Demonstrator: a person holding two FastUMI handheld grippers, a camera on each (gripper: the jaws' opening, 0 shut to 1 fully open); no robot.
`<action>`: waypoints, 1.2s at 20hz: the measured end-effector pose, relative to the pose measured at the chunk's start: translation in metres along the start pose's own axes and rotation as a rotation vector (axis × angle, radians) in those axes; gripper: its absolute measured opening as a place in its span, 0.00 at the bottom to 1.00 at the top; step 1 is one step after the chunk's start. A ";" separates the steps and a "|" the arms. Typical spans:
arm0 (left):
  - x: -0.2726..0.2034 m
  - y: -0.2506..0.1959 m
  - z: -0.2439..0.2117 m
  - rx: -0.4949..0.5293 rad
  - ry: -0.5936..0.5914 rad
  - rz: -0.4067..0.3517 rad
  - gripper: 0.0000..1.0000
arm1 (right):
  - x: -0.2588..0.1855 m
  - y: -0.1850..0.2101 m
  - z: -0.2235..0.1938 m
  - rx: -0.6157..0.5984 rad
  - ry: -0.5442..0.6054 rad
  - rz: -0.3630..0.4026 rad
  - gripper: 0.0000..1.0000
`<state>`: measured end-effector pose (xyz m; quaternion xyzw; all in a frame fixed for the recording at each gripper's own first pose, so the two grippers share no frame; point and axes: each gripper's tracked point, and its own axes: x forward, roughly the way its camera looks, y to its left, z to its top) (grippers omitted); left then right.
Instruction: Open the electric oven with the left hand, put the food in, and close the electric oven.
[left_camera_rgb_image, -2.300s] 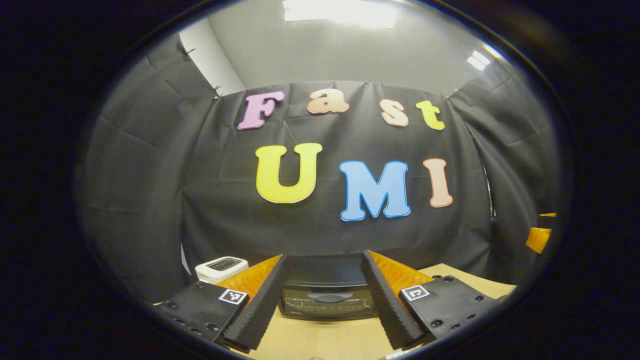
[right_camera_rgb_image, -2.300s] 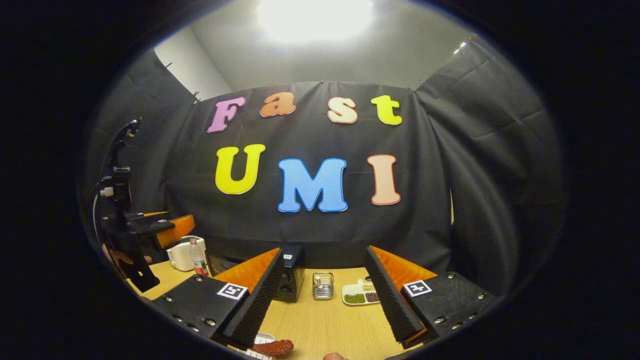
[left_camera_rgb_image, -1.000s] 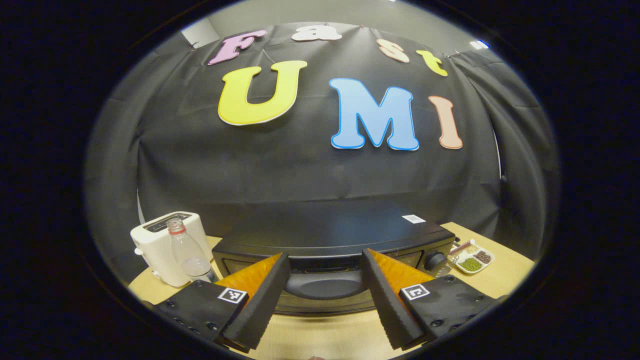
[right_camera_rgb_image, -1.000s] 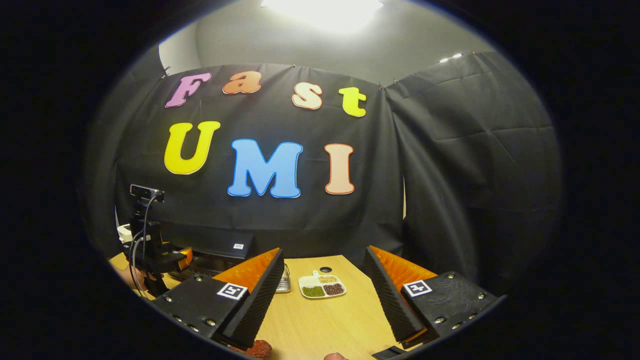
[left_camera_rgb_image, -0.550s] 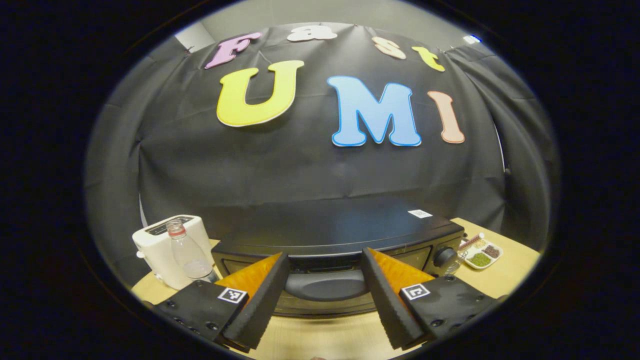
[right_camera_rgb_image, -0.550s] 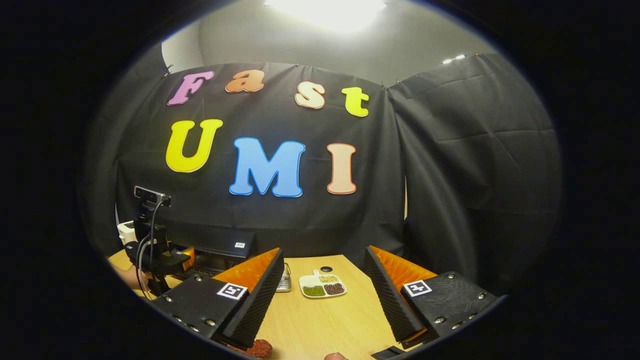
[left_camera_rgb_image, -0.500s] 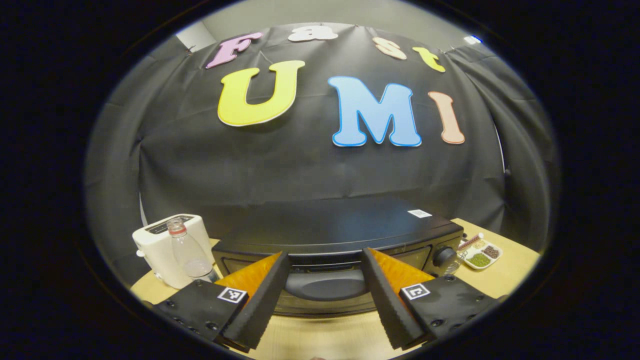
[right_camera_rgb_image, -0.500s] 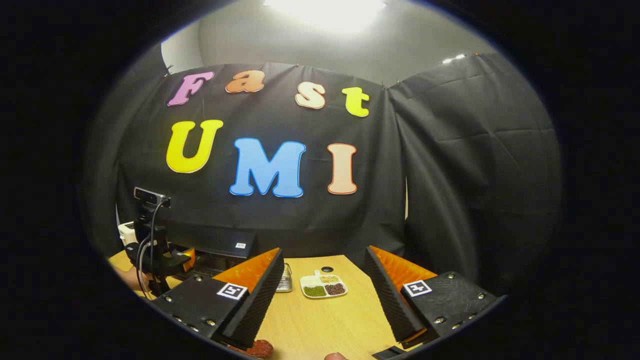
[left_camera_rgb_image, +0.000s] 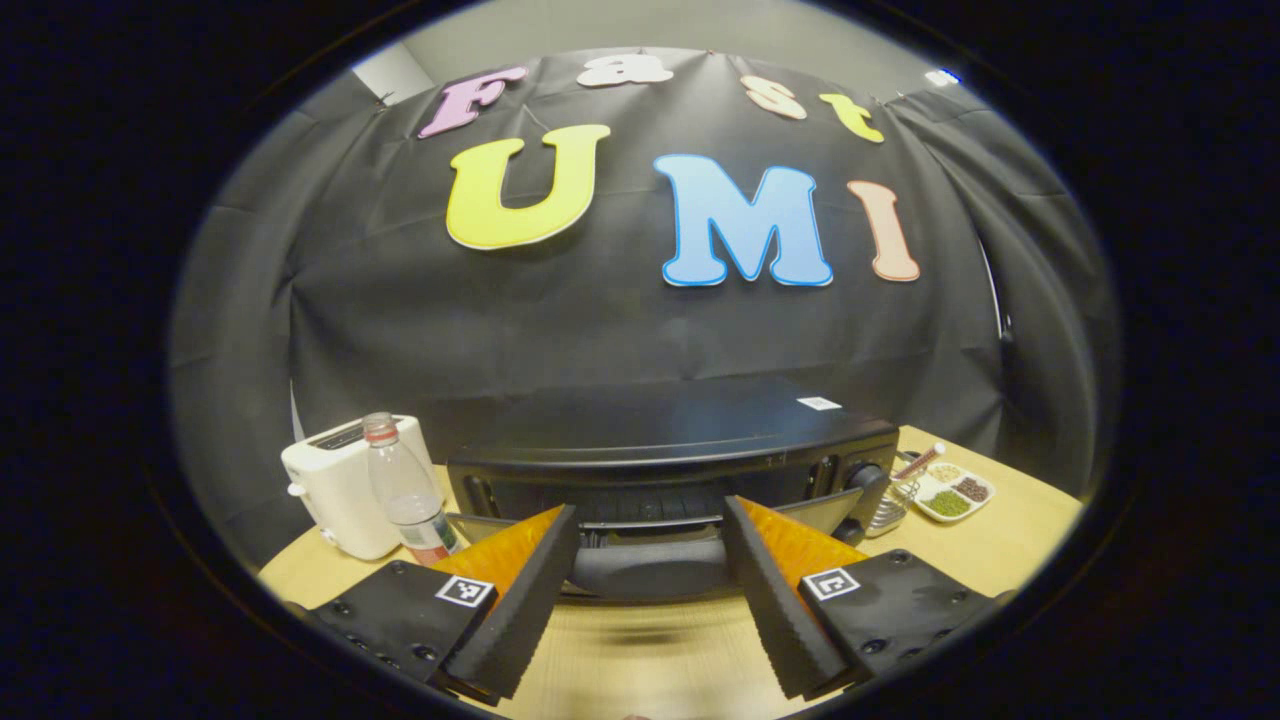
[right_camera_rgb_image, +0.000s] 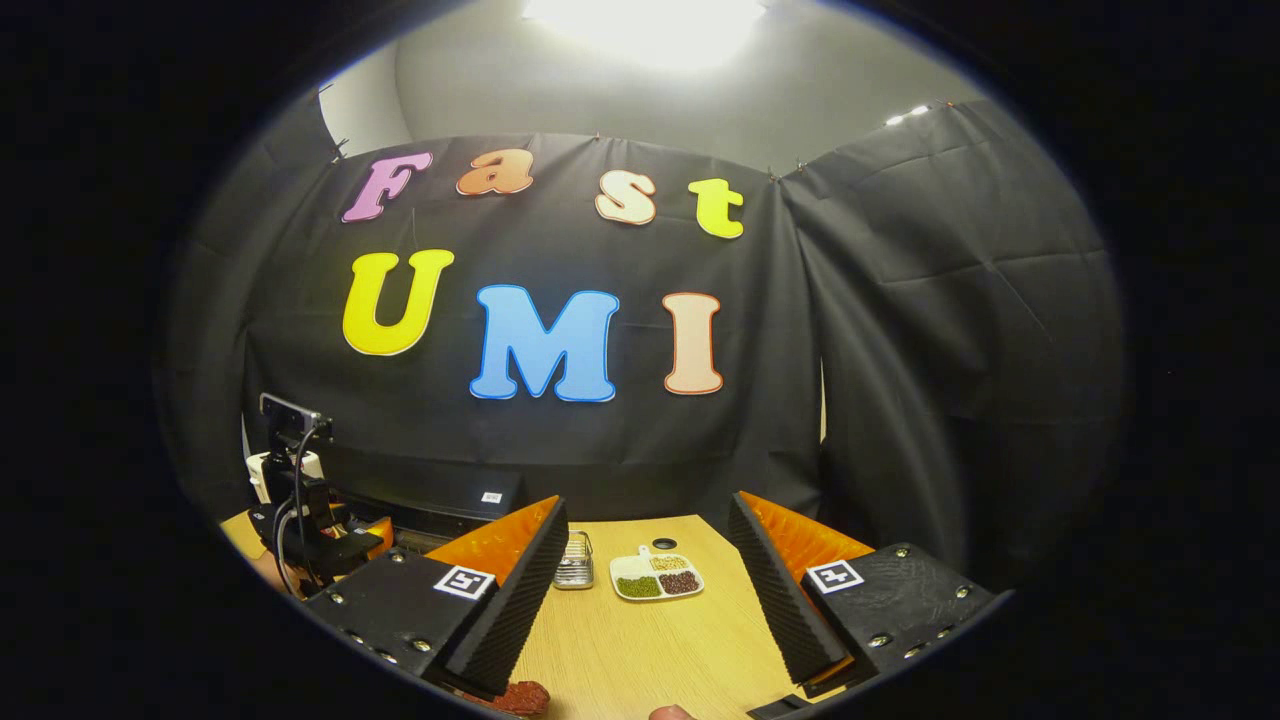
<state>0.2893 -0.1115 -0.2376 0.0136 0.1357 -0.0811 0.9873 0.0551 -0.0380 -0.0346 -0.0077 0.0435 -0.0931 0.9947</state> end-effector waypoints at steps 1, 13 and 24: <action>-0.004 0.000 -0.003 -0.002 0.005 0.000 1.00 | -0.001 0.000 0.001 -0.001 -0.002 0.005 0.98; -0.046 -0.005 -0.048 -0.004 0.095 0.009 1.00 | -0.016 -0.007 0.000 -0.001 -0.005 0.048 0.98; -0.063 -0.015 -0.095 -0.006 0.190 0.014 0.96 | -0.026 -0.010 -0.002 -0.013 0.007 0.073 0.98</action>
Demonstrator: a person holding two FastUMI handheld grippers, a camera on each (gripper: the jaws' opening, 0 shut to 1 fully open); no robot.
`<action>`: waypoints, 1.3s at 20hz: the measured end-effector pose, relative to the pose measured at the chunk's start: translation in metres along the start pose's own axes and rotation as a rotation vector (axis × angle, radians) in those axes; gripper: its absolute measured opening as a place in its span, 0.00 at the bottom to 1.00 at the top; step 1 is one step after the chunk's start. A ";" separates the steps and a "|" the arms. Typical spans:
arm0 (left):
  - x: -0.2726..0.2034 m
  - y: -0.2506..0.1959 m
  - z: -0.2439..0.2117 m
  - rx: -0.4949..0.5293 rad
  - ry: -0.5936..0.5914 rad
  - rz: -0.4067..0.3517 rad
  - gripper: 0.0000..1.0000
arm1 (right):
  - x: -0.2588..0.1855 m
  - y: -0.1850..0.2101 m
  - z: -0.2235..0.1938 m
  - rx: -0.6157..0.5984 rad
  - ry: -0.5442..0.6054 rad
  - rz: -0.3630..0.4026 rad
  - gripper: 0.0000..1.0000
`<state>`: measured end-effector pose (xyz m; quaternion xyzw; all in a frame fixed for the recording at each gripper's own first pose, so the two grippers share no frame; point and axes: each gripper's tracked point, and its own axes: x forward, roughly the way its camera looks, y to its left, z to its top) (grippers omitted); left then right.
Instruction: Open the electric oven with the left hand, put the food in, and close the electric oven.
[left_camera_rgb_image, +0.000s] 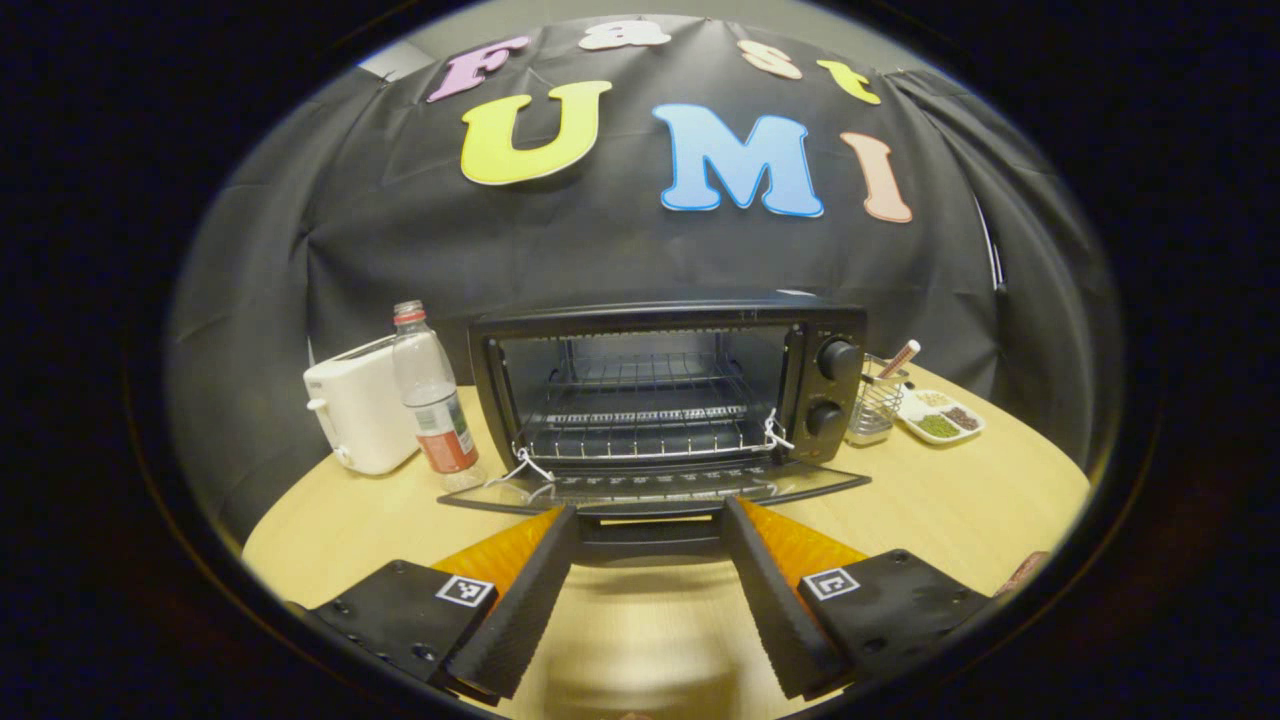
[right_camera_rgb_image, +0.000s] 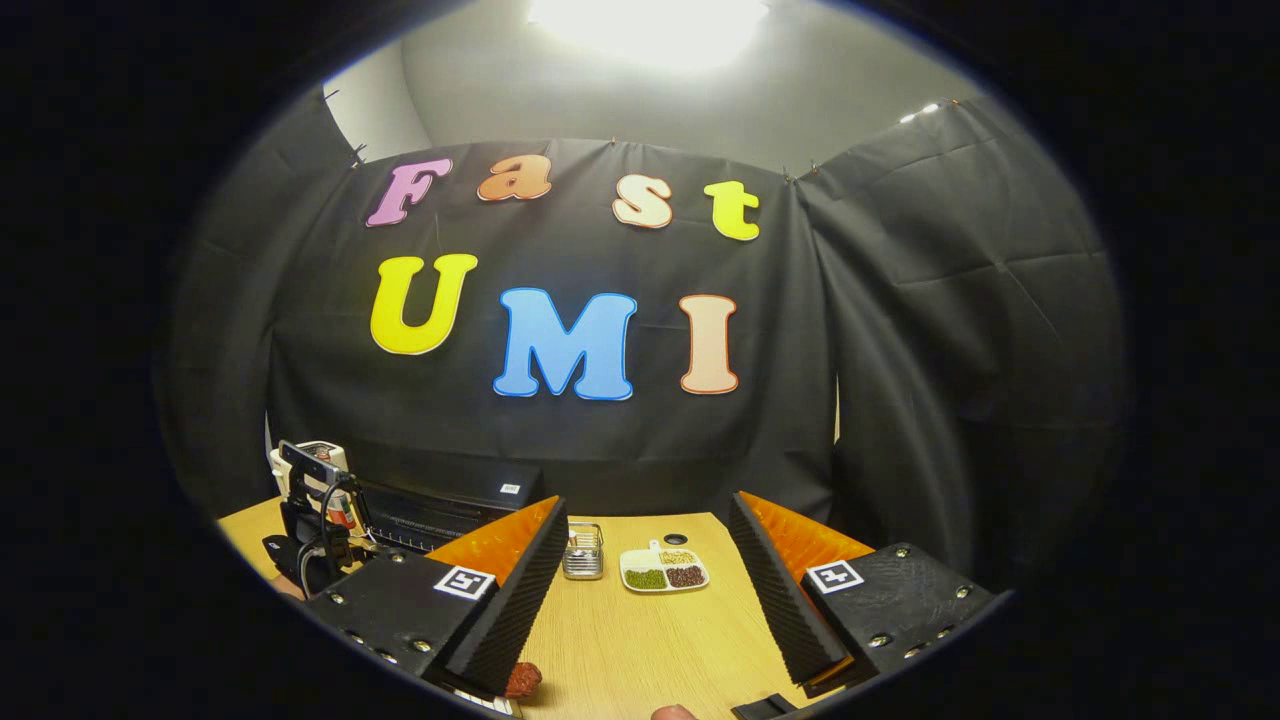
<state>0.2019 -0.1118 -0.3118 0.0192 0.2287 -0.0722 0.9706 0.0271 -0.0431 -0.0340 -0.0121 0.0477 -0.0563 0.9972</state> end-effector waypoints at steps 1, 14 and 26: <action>0.000 -0.001 -0.003 0.003 0.003 -0.001 0.96 | -0.001 0.000 -0.002 -0.001 0.004 0.004 0.98; -0.005 -0.005 -0.061 -0.024 0.112 0.001 0.97 | -0.002 0.012 -0.007 -0.016 0.035 0.075 0.98; -0.098 0.015 0.063 -0.070 -0.156 0.022 0.91 | 0.013 0.051 -0.045 0.175 0.154 0.250 0.98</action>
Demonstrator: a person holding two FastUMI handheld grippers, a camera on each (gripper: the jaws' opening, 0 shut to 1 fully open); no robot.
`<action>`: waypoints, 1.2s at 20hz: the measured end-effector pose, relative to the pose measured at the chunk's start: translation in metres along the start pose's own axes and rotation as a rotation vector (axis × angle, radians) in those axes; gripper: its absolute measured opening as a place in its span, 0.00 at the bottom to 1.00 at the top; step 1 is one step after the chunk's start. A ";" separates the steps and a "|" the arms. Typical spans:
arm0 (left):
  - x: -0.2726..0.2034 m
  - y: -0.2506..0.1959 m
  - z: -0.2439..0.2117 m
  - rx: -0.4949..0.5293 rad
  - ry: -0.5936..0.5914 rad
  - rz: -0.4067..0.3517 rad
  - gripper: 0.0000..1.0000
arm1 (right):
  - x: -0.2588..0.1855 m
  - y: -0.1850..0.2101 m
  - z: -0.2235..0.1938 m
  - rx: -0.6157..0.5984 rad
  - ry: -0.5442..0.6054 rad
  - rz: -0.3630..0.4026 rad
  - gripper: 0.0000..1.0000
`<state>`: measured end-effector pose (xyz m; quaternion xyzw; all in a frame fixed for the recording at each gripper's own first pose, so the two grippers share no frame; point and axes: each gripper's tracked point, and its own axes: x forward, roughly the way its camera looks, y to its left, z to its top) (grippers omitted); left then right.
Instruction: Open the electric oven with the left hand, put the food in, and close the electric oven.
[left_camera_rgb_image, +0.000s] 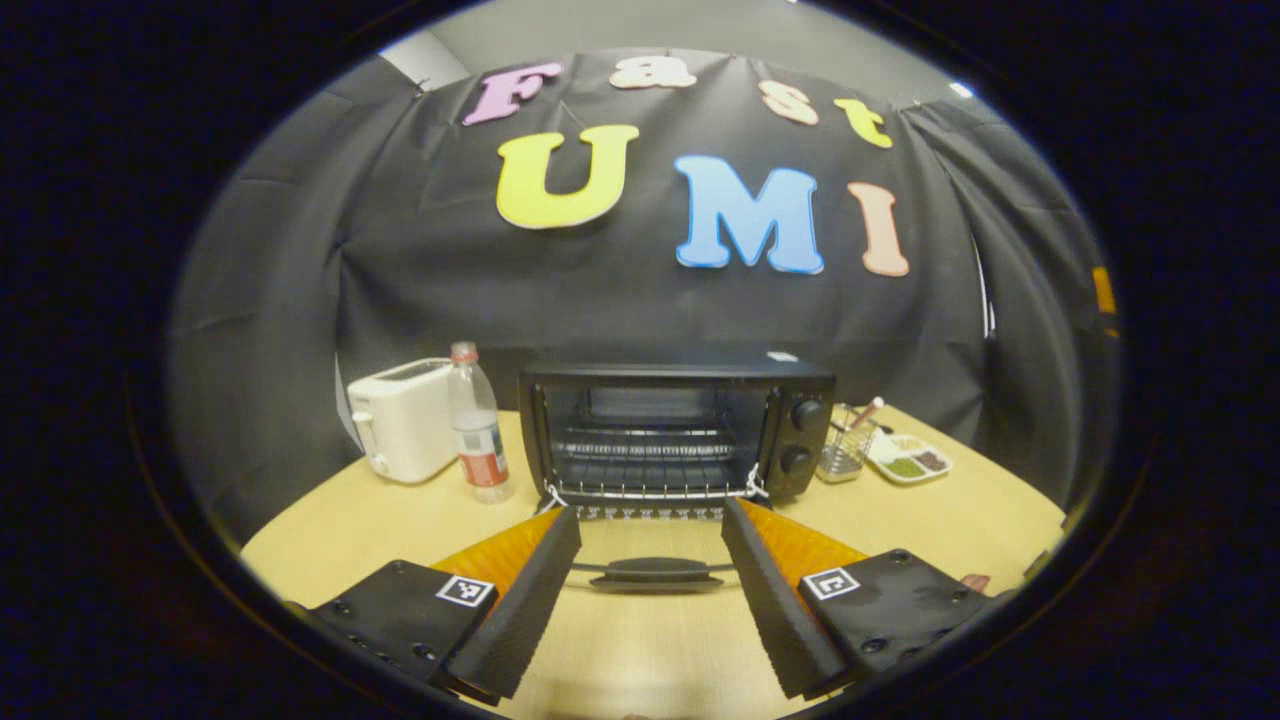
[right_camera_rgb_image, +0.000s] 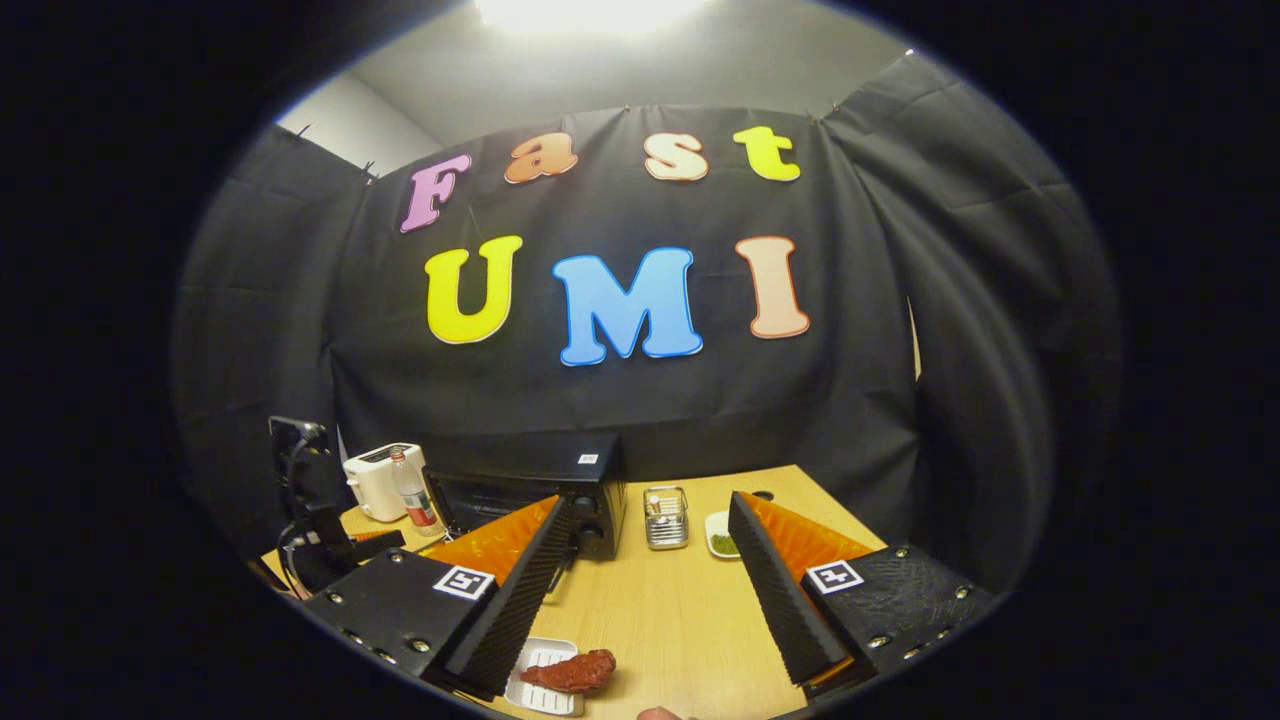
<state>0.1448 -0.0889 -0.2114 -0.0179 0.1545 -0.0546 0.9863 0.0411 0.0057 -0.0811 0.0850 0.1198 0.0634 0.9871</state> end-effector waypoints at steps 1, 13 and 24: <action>-0.007 0.002 0.013 -0.002 -0.025 0.003 1.00 | 0.003 0.004 -0.007 0.034 0.027 0.022 0.98; -0.102 0.036 0.106 -0.012 -0.204 0.051 0.96 | 0.024 0.021 -0.145 0.380 0.483 0.128 0.98; -0.120 0.060 0.102 -0.038 -0.189 0.125 1.00 | 0.015 0.039 -0.217 0.604 0.735 0.163 0.97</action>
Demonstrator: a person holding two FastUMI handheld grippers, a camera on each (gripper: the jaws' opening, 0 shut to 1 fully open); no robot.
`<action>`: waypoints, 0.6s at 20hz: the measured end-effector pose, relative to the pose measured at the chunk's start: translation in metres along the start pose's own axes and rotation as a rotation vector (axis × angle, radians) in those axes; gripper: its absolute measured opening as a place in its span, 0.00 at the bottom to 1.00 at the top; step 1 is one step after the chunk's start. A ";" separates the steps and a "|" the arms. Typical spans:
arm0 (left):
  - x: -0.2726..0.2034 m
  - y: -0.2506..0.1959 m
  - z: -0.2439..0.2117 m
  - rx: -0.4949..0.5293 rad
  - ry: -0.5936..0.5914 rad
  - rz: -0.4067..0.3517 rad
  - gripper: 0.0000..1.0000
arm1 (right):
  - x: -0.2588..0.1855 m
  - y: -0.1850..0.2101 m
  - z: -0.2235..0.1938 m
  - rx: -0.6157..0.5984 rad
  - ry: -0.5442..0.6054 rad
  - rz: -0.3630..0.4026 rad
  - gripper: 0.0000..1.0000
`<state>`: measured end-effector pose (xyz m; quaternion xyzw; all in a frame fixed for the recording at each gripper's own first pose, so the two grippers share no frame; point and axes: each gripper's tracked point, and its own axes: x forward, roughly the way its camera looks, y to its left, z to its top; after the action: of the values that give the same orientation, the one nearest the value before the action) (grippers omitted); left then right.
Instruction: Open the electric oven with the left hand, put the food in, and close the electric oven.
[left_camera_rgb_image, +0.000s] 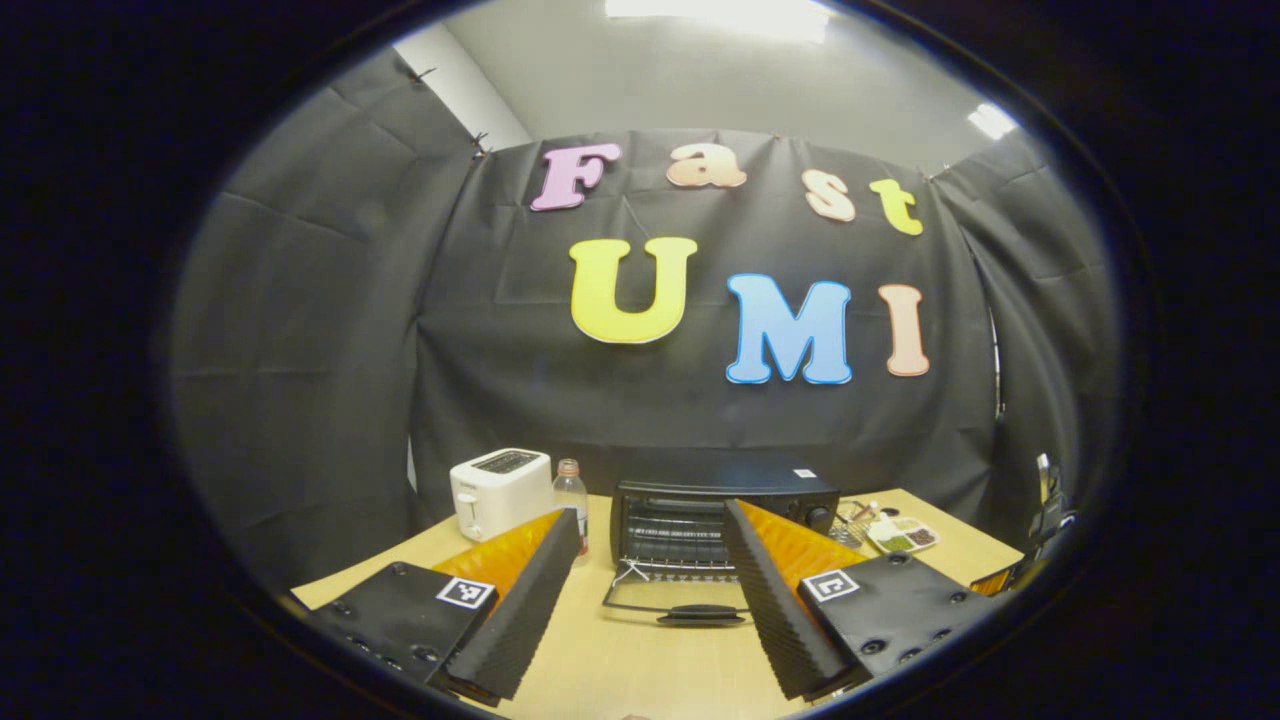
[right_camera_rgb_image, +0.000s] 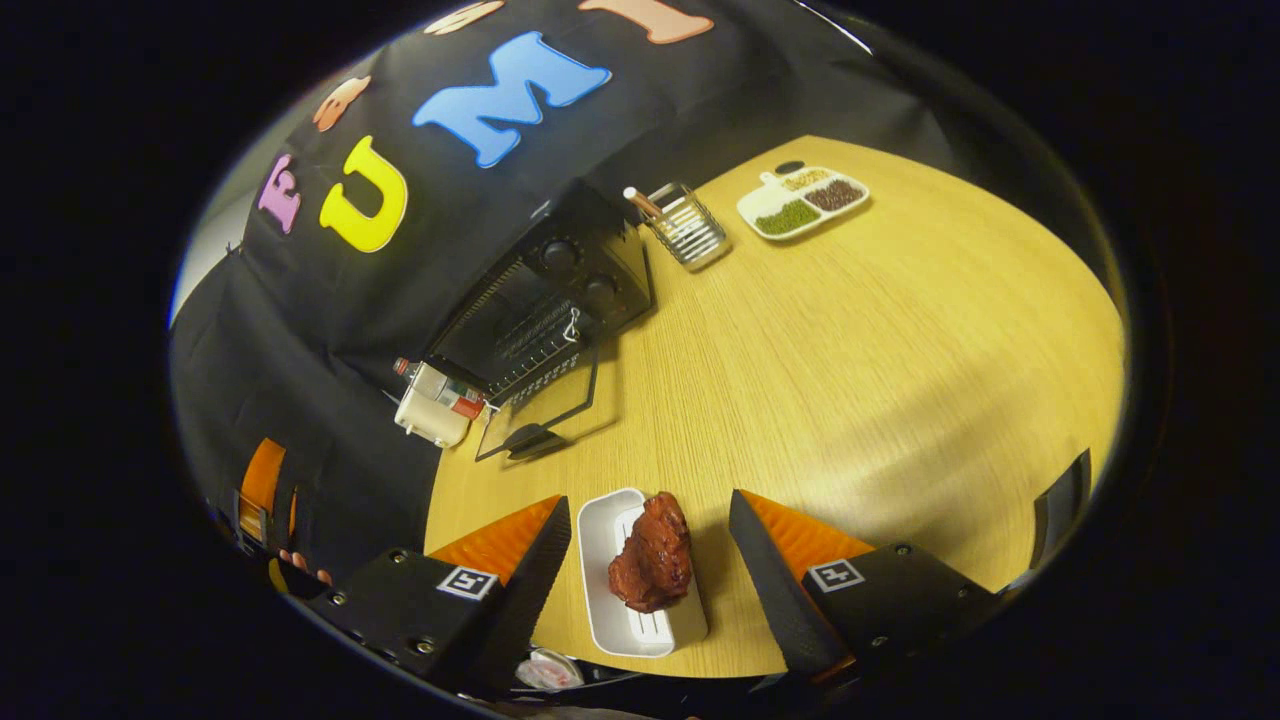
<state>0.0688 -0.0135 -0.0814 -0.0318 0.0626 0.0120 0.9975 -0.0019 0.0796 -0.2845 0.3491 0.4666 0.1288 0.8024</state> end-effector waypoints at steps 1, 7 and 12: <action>0.000 0.001 -0.001 0.001 0.003 0.002 1.00 | 0.000 -0.001 -0.006 0.039 0.026 0.010 0.97; -0.003 0.007 -0.004 -0.013 0.011 0.019 1.00 | 0.007 0.001 -0.025 0.192 0.102 0.072 0.80; -0.005 0.010 -0.009 -0.014 0.021 0.027 0.96 | 0.008 -0.003 -0.021 0.206 0.066 0.048 0.31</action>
<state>0.0629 -0.0047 -0.0905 -0.0380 0.0736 0.0257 0.9962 -0.0153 0.0911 -0.2984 0.4366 0.4948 0.1108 0.7431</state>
